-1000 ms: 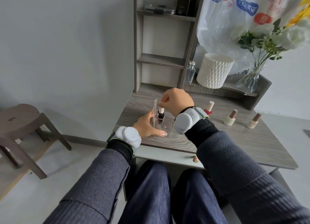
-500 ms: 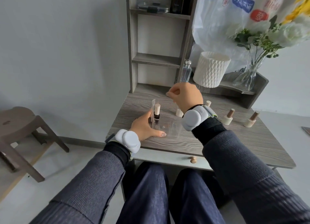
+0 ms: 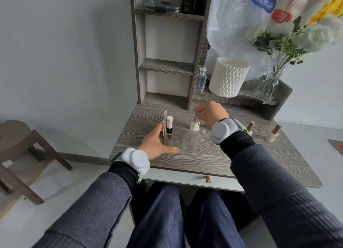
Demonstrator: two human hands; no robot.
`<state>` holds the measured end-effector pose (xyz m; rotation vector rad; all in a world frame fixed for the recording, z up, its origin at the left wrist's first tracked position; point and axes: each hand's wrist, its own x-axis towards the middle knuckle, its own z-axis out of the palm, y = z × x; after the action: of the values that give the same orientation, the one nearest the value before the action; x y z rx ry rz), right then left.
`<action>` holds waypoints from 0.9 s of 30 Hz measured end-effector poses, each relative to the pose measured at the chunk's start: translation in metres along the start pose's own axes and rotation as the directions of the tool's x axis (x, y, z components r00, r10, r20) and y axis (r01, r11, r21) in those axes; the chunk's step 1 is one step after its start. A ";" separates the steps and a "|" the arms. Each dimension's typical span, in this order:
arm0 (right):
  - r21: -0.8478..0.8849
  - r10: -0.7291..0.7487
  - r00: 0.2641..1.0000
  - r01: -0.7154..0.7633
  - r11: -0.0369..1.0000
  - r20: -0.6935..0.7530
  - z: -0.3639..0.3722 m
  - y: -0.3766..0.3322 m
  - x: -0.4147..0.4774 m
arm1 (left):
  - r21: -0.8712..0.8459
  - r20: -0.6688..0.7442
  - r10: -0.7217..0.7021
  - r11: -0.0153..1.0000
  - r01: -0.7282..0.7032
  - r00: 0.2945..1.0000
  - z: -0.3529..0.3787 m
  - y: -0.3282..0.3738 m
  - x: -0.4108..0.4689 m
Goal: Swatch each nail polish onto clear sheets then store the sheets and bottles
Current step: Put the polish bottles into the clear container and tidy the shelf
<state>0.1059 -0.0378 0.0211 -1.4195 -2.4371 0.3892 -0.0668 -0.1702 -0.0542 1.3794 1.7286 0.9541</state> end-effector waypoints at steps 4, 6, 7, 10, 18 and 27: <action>0.008 0.020 0.999 -0.020 1.000 -0.036 0.002 -0.003 -0.003 | 0.006 -0.007 -0.002 1.000 0.002 1.000 -0.001 0.001 -0.002; -0.005 0.021 0.999 -0.021 1.000 -0.041 0.002 -0.004 -0.004 | 0.007 -0.014 0.005 1.000 -0.005 1.000 -0.001 0.002 -0.003; -0.012 0.020 0.999 -0.021 1.000 -0.043 0.001 -0.004 -0.005 | 0.008 -0.014 0.006 1.000 -0.006 1.000 0.000 0.002 -0.004; 0.032 0.042 0.992 -0.039 0.999 -0.119 -0.003 -0.004 -0.009 | 0.012 -0.010 -0.004 1.000 0.004 1.000 -0.001 0.003 -0.003; 0.113 0.018 0.880 0.041 0.993 -0.474 -0.021 -0.013 -0.016 | 0.056 0.000 0.007 0.998 -0.007 1.000 -0.001 0.004 -0.004; 0.172 -0.105 0.804 0.250 0.953 -0.586 -0.023 -0.031 -0.023 | 0.094 0.005 -0.008 0.995 0.008 1.000 -0.001 0.002 -0.003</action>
<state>0.1011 -0.0710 0.0510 -1.0015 -1.9261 0.1685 -0.0657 -0.1730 -0.0516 1.4325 1.7941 0.8731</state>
